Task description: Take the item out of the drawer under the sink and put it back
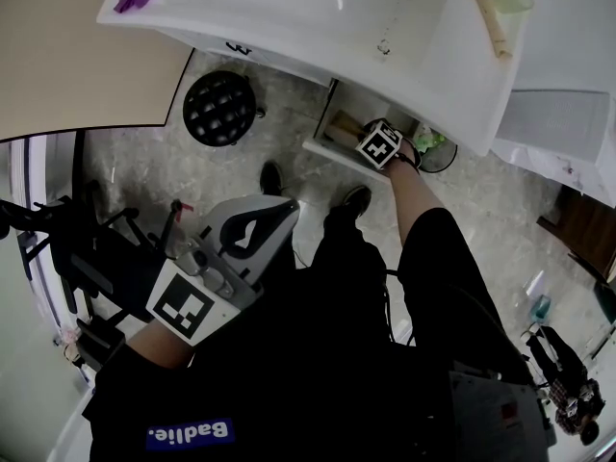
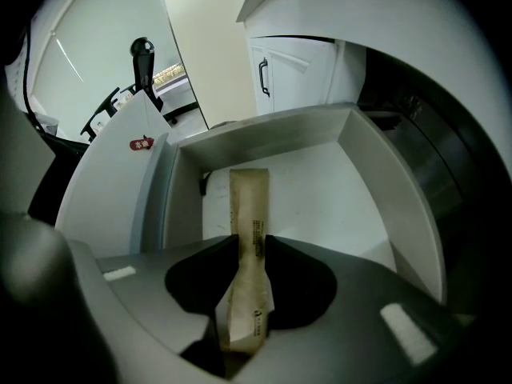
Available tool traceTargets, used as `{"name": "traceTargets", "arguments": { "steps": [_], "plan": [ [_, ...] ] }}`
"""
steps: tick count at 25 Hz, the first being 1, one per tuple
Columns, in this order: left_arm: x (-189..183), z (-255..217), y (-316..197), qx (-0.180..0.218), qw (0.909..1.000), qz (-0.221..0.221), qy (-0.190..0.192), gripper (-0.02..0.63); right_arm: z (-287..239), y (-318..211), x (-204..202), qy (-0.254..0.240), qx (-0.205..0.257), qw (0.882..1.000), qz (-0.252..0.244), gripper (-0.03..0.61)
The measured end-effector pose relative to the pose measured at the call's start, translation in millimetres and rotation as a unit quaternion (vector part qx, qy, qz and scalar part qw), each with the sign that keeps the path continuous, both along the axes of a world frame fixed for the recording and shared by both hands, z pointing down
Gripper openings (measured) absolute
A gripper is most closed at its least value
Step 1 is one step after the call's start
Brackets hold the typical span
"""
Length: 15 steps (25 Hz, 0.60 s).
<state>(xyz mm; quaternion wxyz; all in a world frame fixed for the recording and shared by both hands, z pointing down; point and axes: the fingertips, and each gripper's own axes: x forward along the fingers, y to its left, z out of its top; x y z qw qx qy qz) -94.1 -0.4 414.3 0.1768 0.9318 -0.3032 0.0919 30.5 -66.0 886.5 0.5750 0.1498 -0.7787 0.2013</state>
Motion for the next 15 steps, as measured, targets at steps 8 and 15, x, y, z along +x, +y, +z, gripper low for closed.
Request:
{"name": "traceTargets", "arguments": {
  "steps": [8, 15],
  "plan": [
    [-0.3, -2.9, 0.5, 0.002, 1.0000, -0.001, 0.000, 0.005, -8.5, -4.5, 1.9, -0.001, 0.018, 1.000, -0.004, 0.050],
    [5.3, -12.1, 3.5, 0.008, 0.9999, 0.009, 0.004, 0.005, -30.7, -8.8, 5.8, -0.007, 0.042, 0.999, 0.004, 0.041]
  ]
}}
